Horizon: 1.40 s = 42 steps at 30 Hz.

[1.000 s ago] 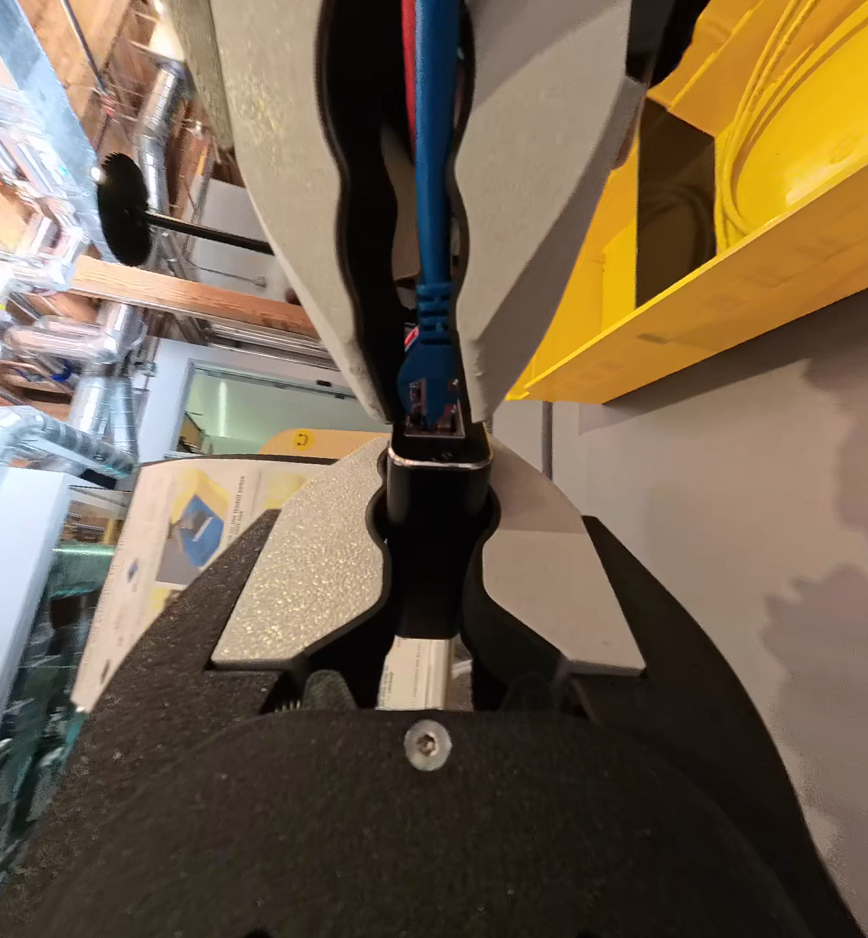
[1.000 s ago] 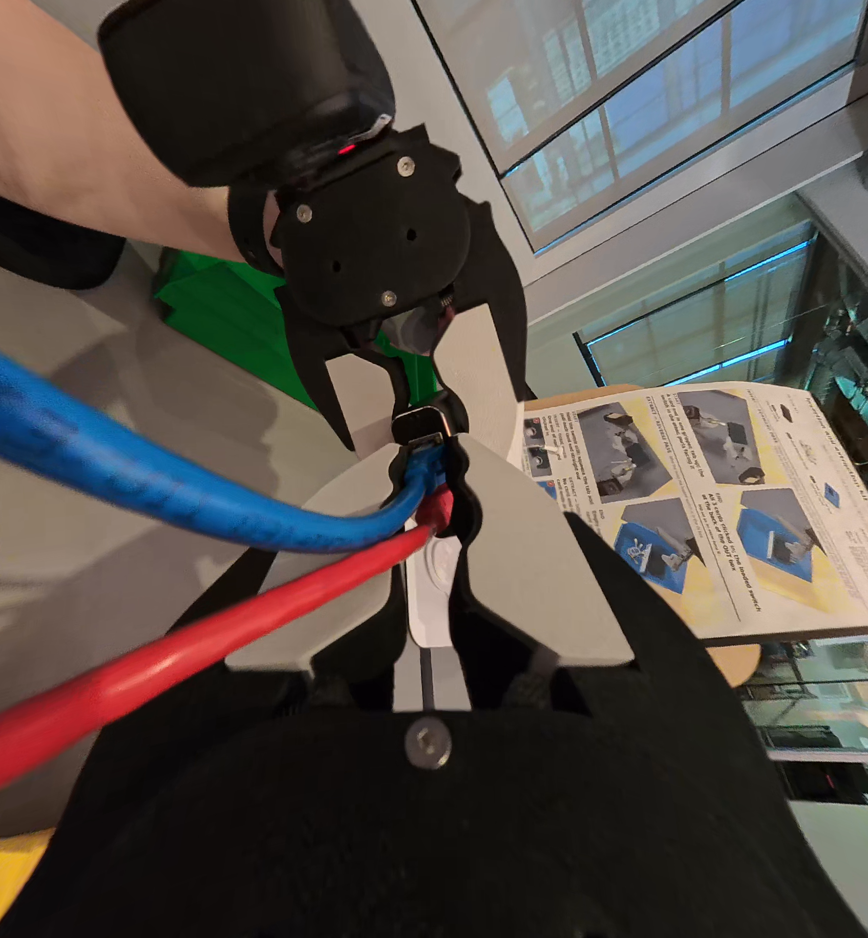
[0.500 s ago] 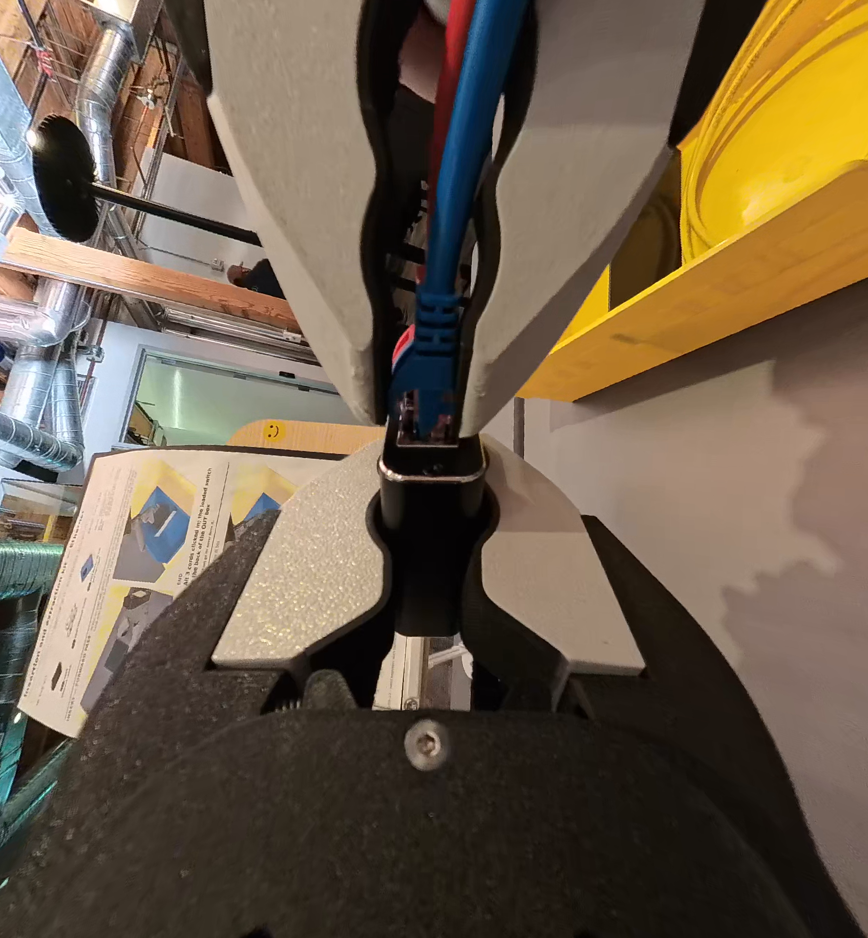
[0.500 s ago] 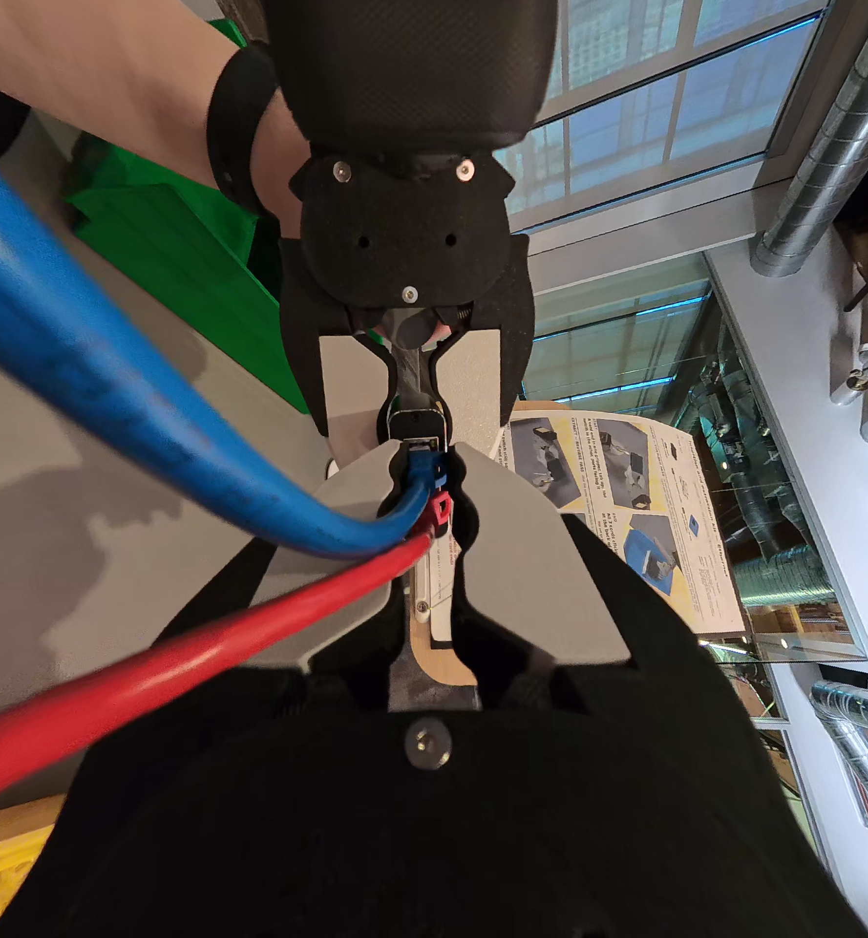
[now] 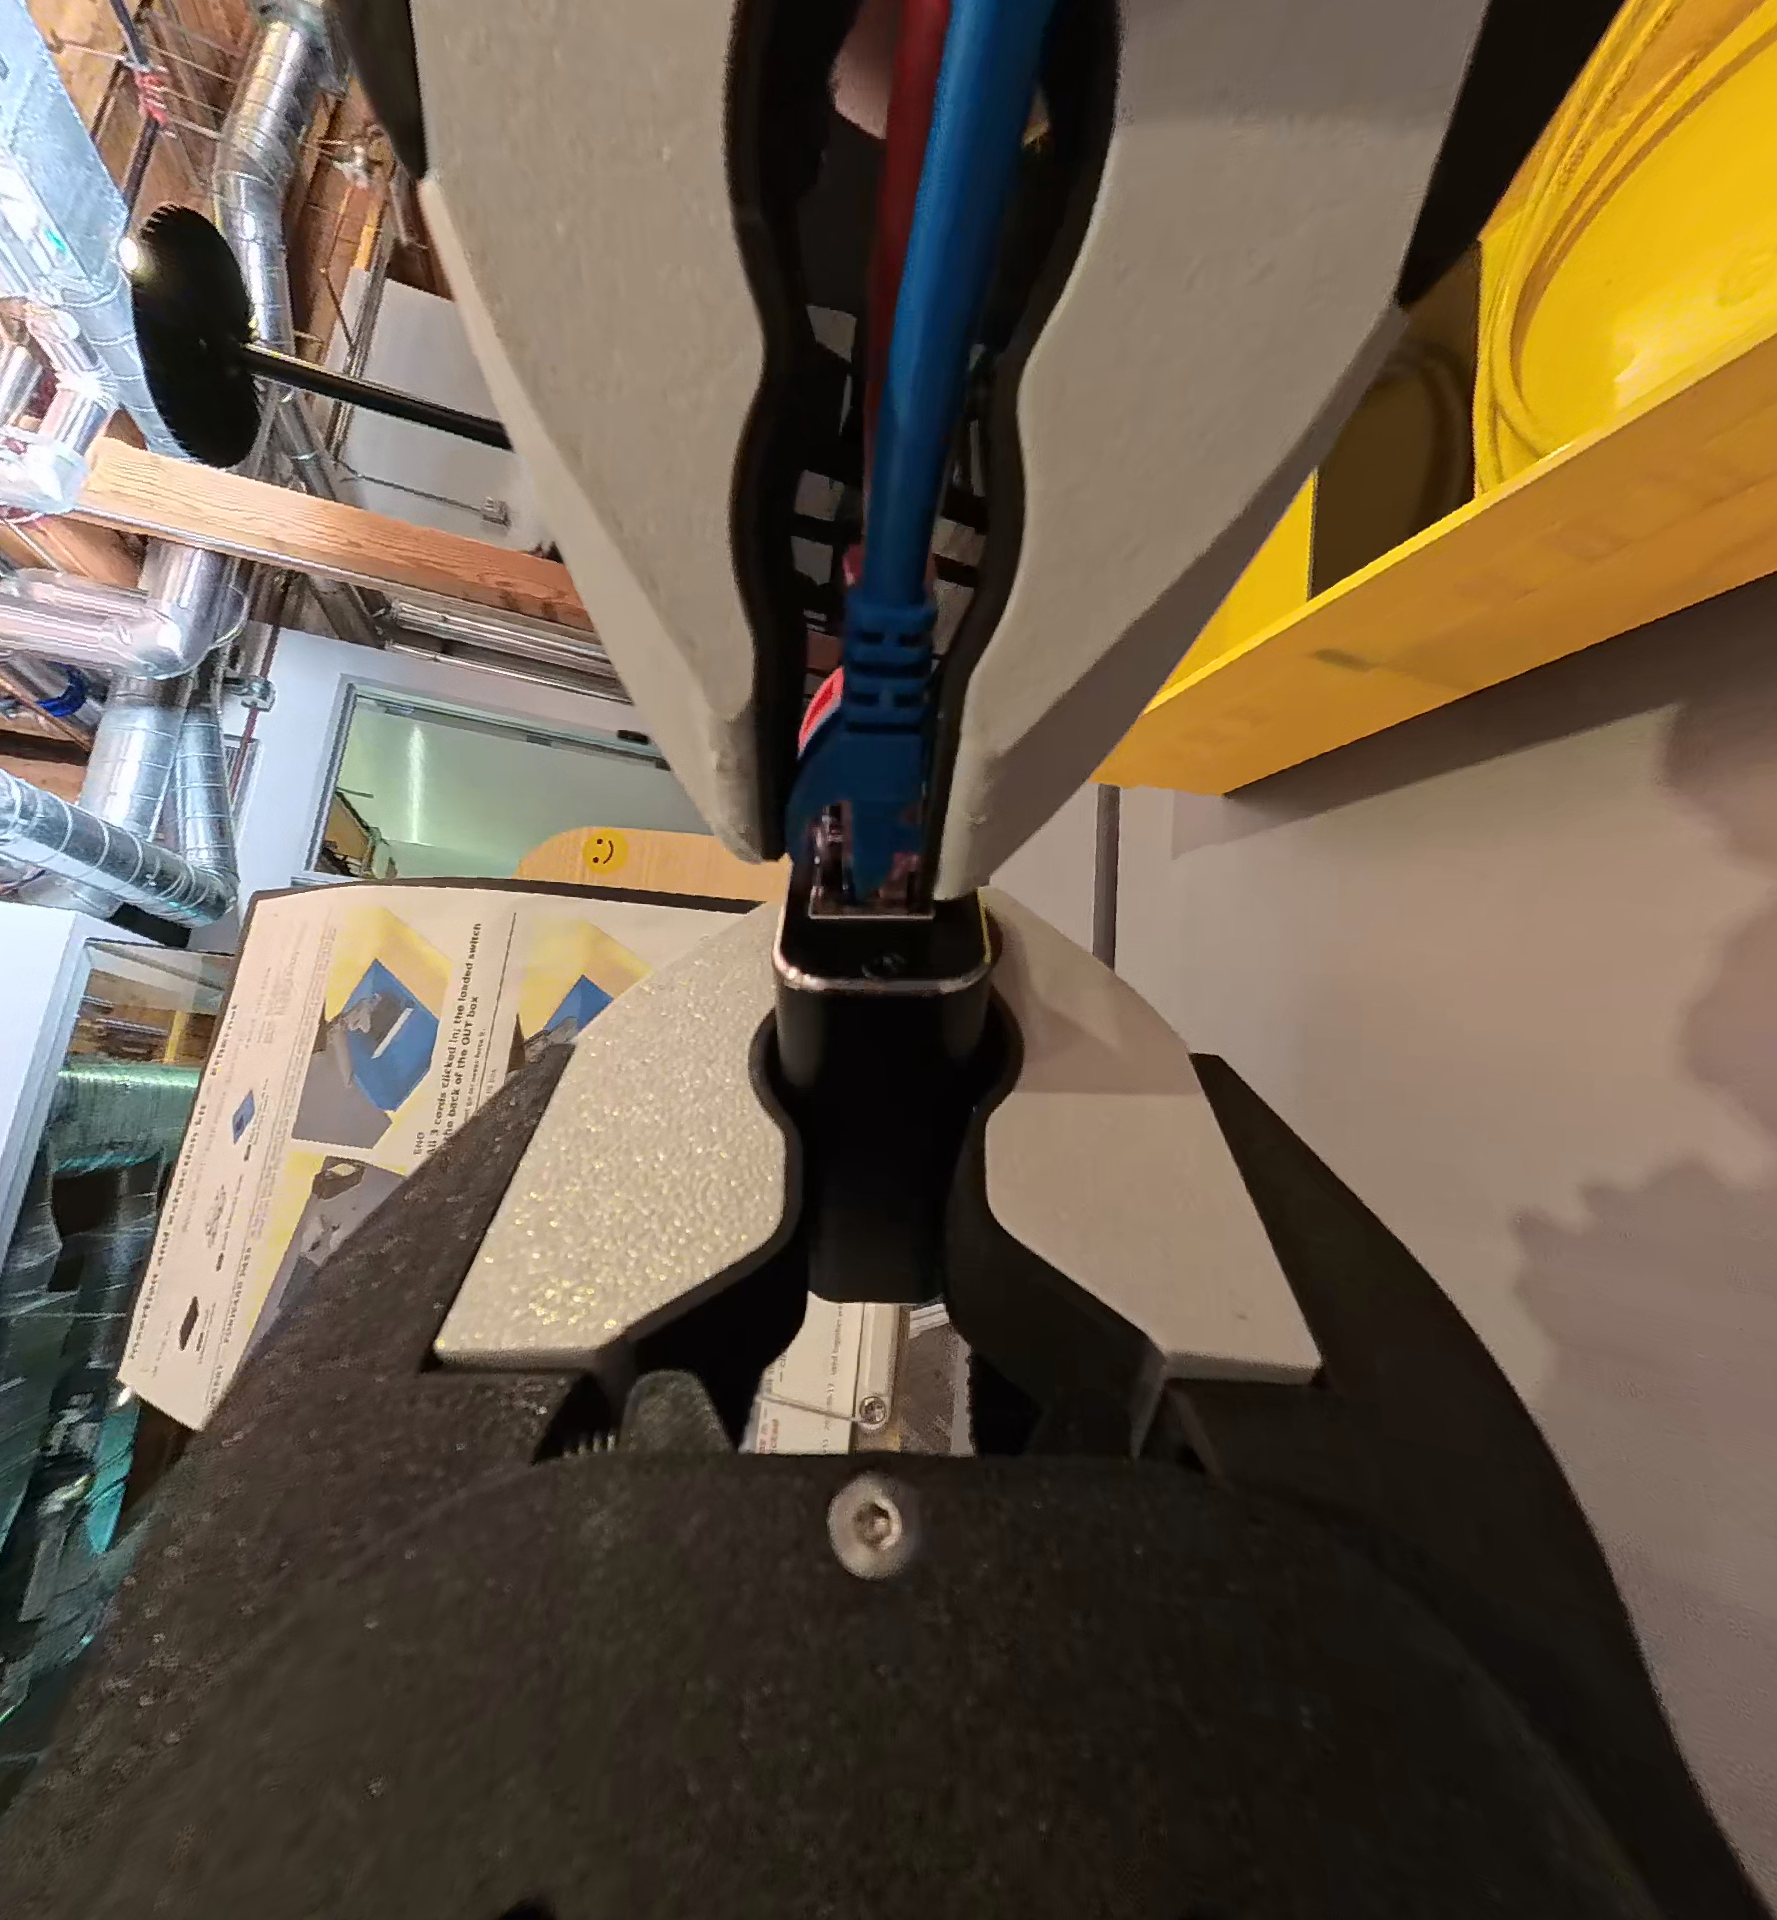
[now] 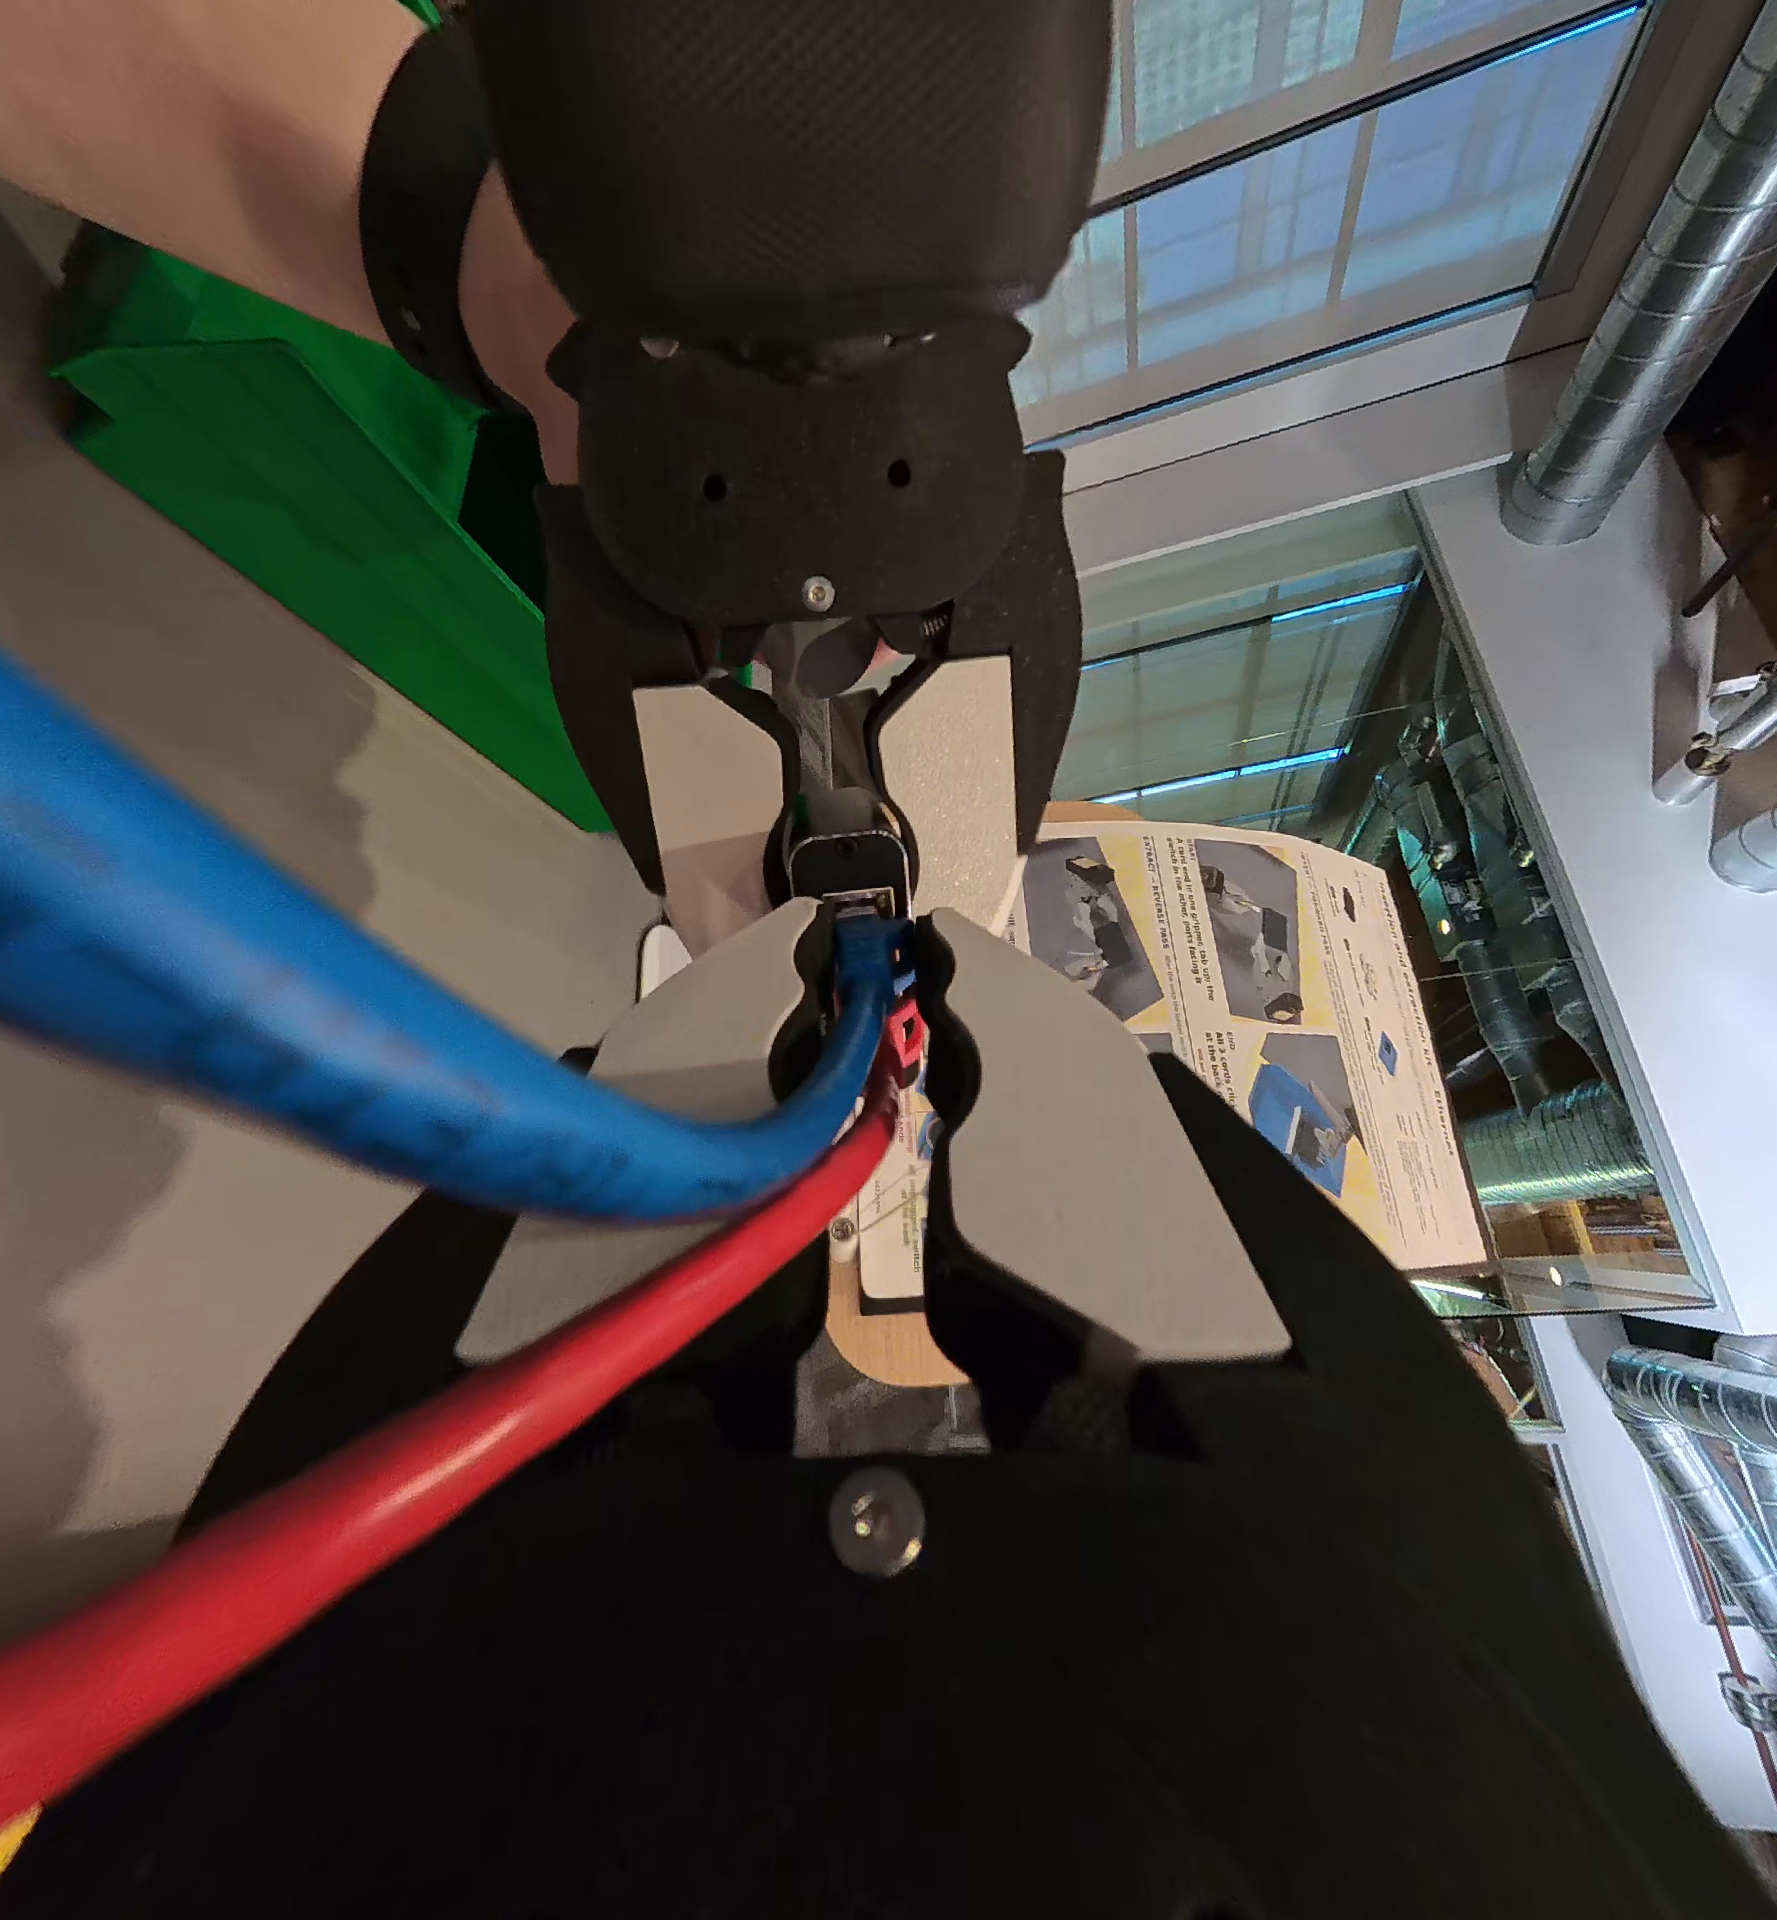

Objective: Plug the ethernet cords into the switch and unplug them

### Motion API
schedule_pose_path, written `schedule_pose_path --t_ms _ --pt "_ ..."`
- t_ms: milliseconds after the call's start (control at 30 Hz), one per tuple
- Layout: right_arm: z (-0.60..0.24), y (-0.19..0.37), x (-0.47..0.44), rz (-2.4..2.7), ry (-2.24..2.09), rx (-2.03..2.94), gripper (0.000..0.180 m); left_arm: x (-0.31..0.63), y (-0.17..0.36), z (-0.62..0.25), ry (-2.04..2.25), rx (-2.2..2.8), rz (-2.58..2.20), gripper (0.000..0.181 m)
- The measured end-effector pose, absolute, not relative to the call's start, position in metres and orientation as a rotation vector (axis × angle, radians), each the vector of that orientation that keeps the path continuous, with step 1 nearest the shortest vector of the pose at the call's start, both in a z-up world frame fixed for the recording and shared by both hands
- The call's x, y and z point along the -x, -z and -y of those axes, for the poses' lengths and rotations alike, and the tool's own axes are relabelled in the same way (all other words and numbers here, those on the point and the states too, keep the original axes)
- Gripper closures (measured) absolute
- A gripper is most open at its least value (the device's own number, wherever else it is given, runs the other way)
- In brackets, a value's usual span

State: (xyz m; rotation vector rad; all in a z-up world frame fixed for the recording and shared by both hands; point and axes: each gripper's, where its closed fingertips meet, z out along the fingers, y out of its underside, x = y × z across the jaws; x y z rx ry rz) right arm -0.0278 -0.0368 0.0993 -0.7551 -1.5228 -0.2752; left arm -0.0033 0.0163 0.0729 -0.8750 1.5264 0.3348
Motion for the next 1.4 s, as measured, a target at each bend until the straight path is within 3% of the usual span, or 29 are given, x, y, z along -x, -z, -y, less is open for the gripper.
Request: schedule_pose_path --t_ms 800,1033,1400 --pt "0.034 -0.104 0.031 1.477 0.332 0.668 0.159 0.008 -0.073 -0.021 -0.358 0.923 -1.524 0.155" --pt "0.038 -0.100 0.035 1.506 0.320 0.667 0.165 0.010 -0.073 -0.020 -0.363 0.923 -1.539 0.154" --pt "0.043 -0.088 0.026 1.593 0.200 0.910 0.164 0.000 -0.065 -0.013 -0.357 0.851 -1.579 0.154"
